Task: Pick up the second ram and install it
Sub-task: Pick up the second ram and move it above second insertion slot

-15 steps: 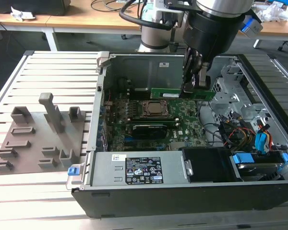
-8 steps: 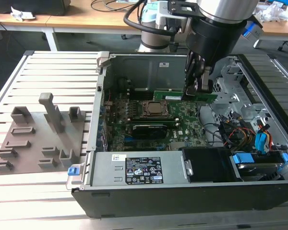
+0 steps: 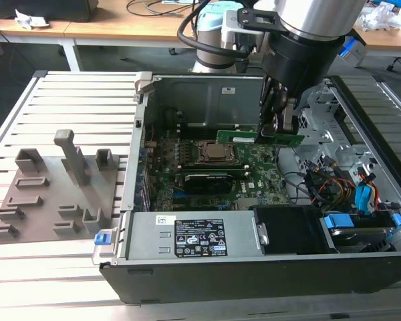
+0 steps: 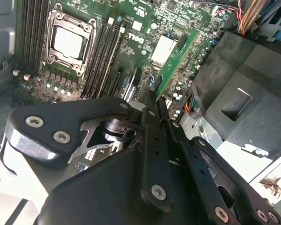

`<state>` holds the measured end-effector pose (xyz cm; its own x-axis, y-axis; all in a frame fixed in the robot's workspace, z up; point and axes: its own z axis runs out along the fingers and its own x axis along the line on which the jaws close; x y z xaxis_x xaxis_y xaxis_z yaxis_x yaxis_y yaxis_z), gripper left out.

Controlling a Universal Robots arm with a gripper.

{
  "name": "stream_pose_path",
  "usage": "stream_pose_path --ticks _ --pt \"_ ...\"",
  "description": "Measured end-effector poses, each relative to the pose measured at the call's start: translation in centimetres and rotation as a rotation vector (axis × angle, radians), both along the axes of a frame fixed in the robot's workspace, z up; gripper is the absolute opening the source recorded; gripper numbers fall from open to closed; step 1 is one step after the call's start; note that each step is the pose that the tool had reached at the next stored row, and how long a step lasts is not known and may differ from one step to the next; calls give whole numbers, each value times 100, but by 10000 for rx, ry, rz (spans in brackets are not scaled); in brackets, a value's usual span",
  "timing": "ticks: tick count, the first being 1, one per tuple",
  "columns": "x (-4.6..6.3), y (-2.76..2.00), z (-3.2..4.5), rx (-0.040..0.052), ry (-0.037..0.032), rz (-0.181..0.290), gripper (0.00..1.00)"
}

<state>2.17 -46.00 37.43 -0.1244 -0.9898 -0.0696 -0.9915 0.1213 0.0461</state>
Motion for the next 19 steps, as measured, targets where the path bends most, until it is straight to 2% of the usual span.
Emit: stream_pose_path --ticks 1,2,3,5,6,8,19 --pt "1 9 -7 -1 1 1 14" --pt "2 44 -21 -2 1 2 14" --pt "2 104 -36 0 1 4 14" --pt "-7 182 -49 -1 1 27 14" --pt "-15 241 -58 0 0 55 14" --pt "-22 317 -73 -1 1 89 14" --pt "-25 328 -163 -1 1 92 14"
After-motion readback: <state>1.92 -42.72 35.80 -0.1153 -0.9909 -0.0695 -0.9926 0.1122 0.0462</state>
